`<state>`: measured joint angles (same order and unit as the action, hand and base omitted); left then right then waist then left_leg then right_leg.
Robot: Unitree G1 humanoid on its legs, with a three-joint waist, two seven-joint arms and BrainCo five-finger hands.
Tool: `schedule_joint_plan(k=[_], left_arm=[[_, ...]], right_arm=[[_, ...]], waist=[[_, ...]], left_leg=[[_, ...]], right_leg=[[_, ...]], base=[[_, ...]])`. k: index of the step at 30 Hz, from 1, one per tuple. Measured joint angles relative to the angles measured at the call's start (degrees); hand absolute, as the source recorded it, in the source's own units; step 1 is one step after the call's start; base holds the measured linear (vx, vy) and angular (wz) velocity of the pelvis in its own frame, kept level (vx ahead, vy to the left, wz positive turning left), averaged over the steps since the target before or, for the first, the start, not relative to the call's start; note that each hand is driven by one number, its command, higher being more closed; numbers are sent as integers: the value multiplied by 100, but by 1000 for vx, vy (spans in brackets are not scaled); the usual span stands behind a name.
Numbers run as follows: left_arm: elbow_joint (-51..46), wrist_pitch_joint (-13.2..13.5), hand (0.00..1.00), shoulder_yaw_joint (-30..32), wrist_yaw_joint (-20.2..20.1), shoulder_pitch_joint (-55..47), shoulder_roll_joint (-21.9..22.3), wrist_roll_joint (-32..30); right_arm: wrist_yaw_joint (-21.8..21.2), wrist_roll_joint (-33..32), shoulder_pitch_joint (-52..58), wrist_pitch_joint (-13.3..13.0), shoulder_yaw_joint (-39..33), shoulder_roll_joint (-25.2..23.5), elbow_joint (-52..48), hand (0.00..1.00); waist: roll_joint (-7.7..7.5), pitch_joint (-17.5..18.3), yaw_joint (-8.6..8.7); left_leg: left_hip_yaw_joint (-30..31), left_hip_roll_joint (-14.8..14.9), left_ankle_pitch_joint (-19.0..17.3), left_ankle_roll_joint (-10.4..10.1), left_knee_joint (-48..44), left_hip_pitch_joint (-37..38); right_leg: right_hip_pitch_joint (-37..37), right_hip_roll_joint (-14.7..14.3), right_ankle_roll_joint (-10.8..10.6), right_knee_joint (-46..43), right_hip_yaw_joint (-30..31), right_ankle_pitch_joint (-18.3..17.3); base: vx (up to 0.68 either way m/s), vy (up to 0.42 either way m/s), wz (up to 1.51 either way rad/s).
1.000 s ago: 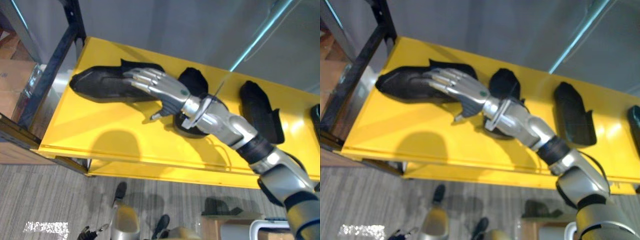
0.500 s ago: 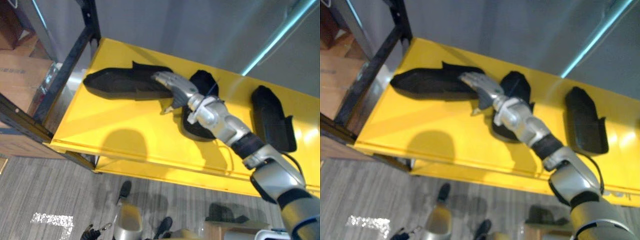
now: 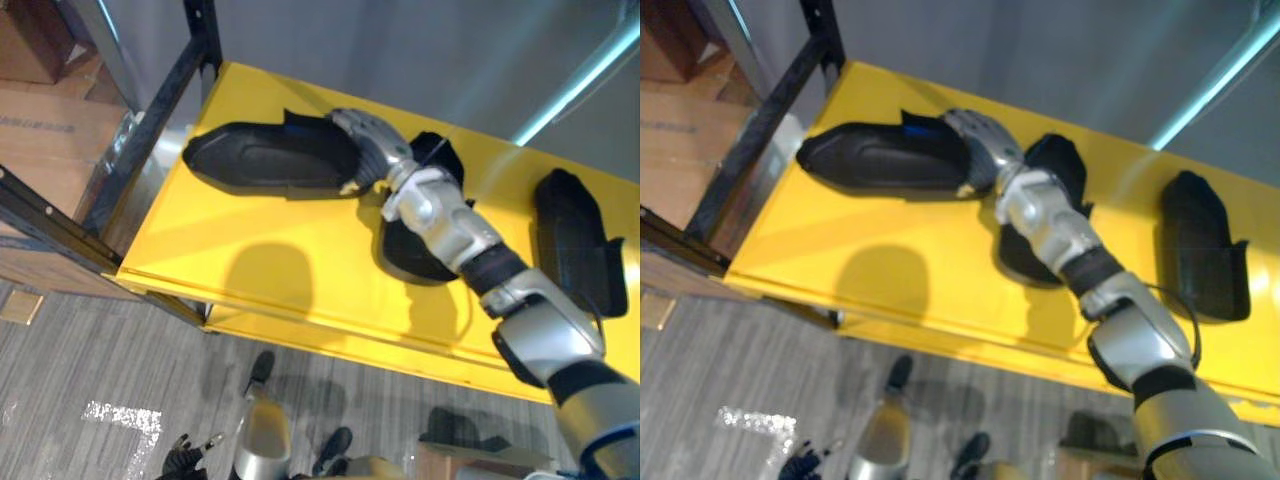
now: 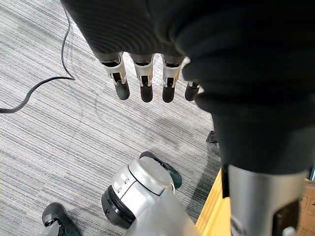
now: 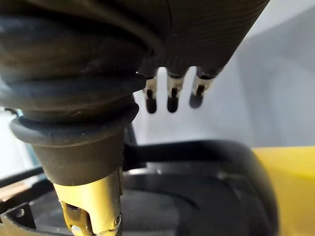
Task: Walk over and take plastic housings, then place them on the shelf
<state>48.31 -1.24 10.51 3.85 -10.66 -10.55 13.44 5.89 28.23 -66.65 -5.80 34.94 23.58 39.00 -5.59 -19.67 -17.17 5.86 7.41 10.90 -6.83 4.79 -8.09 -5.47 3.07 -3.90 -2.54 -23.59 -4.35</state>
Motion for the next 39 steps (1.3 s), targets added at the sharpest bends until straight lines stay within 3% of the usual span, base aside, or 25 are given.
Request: schedule_joint_plan(k=[9, 16, 17, 27, 34, 39], left_arm=[[-136, 138, 0, -58, 59, 116, -13, 16], [-232, 227, 0, -284, 56, 169, -9, 28], [-268, 229, 0, -287, 54, 169, -4, 34], [-442, 139, 0, -500, 33, 166, -14, 182], [-449, -16, 0, -550, 22, 165, -15, 181], [-461, -15, 0, -673, 24, 165, -7, 185]], right_arm=[[-326, -56, -446, 114, 284, -86, 73, 0], [-620, -53, -586, -50, 589, -111, 95, 0], [-747, -53, -682, -67, 636, -109, 98, 100], [-1320, -178, -971, -96, 946, -111, 63, 100], [-1305, -159, -1059, -114, 1161, -113, 64, 100], [-1011, -146, -1059, -112, 1130, -142, 34, 100]], waist=[[58, -260, -111], [67, -348, -115], [68, -357, -102], [68, -357, -113], [63, -359, -123], [60, -360, -141]], left_leg=[[46, 50, 19, 10, 0, -249], [32, -1, 37, -13, -1, -252], [31, 4, 35, -13, -1, -252], [20, 10, 12, 17, 0, -217], [9, 13, 15, 12, 0, -207], [10, 14, 20, 6, 0, -206]], right_leg=[[332, 23, 37, -243, -23, -108], [348, 91, -10, -301, -47, -145], [355, 89, -10, -315, -46, -158], [359, 102, 9, -408, -43, -215], [353, 102, 9, -409, -36, -215], [347, 101, 9, -409, -41, -215]], base=[[-32, 1, 1], [6, -3, 1], [0, 0, 0], [0, 0, 0], [0, 0, 0], [0, 0, 0]])
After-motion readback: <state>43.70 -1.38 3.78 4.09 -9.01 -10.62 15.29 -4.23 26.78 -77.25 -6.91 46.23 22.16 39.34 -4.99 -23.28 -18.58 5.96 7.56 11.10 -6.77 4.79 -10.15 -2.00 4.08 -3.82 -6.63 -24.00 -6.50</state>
